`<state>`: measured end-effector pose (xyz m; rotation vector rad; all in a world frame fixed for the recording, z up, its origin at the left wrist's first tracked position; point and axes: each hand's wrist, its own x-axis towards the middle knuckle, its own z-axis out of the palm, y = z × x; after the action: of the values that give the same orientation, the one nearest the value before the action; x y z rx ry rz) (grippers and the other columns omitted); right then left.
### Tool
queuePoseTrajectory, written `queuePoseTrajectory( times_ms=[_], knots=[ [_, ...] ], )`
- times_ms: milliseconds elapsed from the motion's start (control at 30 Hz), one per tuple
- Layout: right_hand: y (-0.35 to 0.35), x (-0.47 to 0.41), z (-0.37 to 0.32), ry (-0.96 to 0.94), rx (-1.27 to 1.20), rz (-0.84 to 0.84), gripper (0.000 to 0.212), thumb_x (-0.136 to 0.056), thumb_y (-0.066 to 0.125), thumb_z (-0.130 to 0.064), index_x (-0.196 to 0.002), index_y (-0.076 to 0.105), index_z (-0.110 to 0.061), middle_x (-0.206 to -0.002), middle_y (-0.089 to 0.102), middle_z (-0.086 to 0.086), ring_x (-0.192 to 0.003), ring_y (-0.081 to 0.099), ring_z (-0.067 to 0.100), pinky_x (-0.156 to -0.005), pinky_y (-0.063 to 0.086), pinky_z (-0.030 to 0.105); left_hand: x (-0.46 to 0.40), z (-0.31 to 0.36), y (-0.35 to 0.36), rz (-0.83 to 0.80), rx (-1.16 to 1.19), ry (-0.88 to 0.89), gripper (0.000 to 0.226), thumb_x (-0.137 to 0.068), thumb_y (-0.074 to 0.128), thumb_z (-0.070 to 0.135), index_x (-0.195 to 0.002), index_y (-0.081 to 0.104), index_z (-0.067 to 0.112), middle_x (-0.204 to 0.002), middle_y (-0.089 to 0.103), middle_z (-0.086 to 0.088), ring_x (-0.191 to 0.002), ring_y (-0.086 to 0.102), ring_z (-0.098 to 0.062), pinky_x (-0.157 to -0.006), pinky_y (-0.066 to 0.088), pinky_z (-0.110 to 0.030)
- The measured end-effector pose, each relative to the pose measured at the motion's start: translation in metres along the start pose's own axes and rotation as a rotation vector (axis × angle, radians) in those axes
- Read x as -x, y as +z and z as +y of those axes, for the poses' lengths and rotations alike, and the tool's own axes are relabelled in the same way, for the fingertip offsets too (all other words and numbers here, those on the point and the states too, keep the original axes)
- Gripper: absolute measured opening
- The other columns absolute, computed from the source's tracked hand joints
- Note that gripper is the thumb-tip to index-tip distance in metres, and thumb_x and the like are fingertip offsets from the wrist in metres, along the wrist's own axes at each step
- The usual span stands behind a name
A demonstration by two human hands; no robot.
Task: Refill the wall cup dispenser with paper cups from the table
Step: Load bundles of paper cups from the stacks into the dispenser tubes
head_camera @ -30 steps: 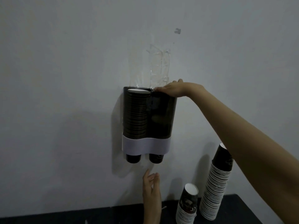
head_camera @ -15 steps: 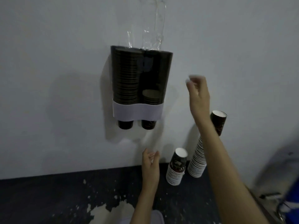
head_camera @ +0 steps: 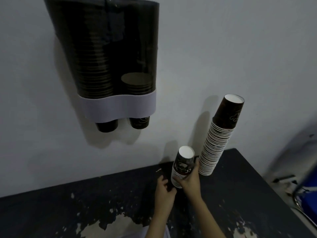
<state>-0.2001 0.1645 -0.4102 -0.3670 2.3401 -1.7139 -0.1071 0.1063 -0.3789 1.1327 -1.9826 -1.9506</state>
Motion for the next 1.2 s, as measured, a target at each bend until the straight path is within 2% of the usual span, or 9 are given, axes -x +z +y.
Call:
queuePoseTrajectory(
  times_ms=[100,233,400,567,733,833,967,1100,1200],
  knots=[
    [0.005,-0.012,0.011,-0.007,0.012,0.045,0.101,-0.055,0.085,-0.012,-0.141,0.031,-0.014,-0.14,0.046,0.009,-0.13,0.045,0.024,-0.11,0.038,0.043,-0.025,-0.003,0.009,-0.044,-0.125,-0.025,0.078,-0.08,0.061,0.003,-0.144,0.018,0.012,-0.145,0.038,-0.009,-0.133,0.038,-0.023,-0.11,0.036,-0.036],
    [0.008,-0.01,0.021,0.011,0.038,0.094,0.083,-0.046,0.081,-0.044,-0.118,0.05,-0.017,-0.117,0.061,0.006,-0.109,0.06,0.021,-0.094,0.051,0.043,-0.055,-0.015,0.019,-0.034,-0.262,0.092,0.079,-0.073,0.069,0.019,-0.141,0.029,0.017,-0.14,0.048,-0.007,-0.128,0.046,-0.02,-0.108,0.04,-0.039],
    [0.007,-0.008,0.029,-0.036,0.102,0.129,0.07,-0.048,0.085,-0.037,-0.108,0.055,-0.018,-0.107,0.063,0.003,-0.105,0.06,0.023,-0.089,0.052,0.045,-0.066,-0.03,0.032,0.064,-0.244,0.166,0.053,-0.08,0.058,0.011,-0.13,0.045,0.022,-0.125,0.062,-0.004,-0.115,0.057,-0.017,-0.102,0.046,-0.038],
    [0.007,-0.004,0.016,-0.096,0.073,0.138,0.069,-0.047,0.084,-0.034,-0.108,0.051,-0.023,-0.108,0.056,0.001,-0.108,0.056,0.023,-0.093,0.05,0.038,-0.071,-0.041,0.032,0.08,-0.313,0.167,0.05,-0.078,0.056,0.023,-0.127,0.045,0.028,-0.125,0.061,0.0,-0.117,0.055,-0.018,-0.099,0.048,-0.042],
    [-0.01,-0.015,-0.025,-0.116,-0.083,0.178,0.074,-0.046,0.083,-0.04,-0.111,0.054,-0.021,-0.112,0.064,0.007,-0.105,0.063,0.021,-0.089,0.054,0.045,-0.071,-0.037,0.028,-0.052,-0.275,0.177,0.078,-0.063,0.077,0.027,-0.132,0.041,0.019,-0.134,0.054,-0.002,-0.124,0.049,-0.019,-0.106,0.041,-0.04],
    [-0.03,-0.018,-0.05,-0.219,-0.076,0.14,0.073,-0.046,0.082,-0.038,-0.111,0.053,-0.021,-0.11,0.065,0.004,-0.103,0.063,0.018,-0.088,0.054,0.04,-0.064,-0.027,0.016,-0.089,-0.336,0.085,0.098,-0.066,0.076,0.025,-0.145,0.017,0.012,-0.15,0.03,-0.01,-0.139,0.027,-0.027,-0.115,0.026,-0.044],
    [-0.06,-0.006,-0.079,-0.259,0.135,0.009,0.073,-0.047,0.08,-0.047,-0.11,0.052,-0.022,-0.107,0.066,0.001,-0.101,0.064,0.018,-0.085,0.055,0.043,-0.019,0.026,-0.002,0.235,-0.005,0.271,0.061,-0.089,0.052,0.013,-0.143,0.024,0.013,-0.147,0.034,-0.01,-0.136,0.033,-0.025,-0.112,0.031,-0.04],
    [-0.08,0.024,-0.116,-0.253,0.791,-0.209,0.076,-0.061,0.074,-0.046,-0.124,0.041,-0.018,-0.125,0.047,0.003,-0.12,0.043,0.024,-0.1,0.042,0.039,0.038,0.085,-0.012,0.028,0.398,0.42,0.047,-0.086,0.042,0.042,-0.132,0.038,0.033,-0.126,0.05,0.005,-0.117,0.05,-0.017,-0.103,0.042,-0.04],
    [-0.096,0.05,-0.146,-0.308,0.684,-0.295,0.075,-0.063,0.078,-0.032,-0.125,0.039,-0.017,-0.121,0.043,0.002,-0.114,0.045,0.017,-0.093,0.042,0.023,0.064,0.099,-0.017,-0.01,0.456,0.419,0.017,-0.089,0.046,0.031,-0.104,0.051,0.038,-0.115,0.06,0.0,-0.104,0.061,-0.022,-0.086,0.053,-0.039]
  ],
)
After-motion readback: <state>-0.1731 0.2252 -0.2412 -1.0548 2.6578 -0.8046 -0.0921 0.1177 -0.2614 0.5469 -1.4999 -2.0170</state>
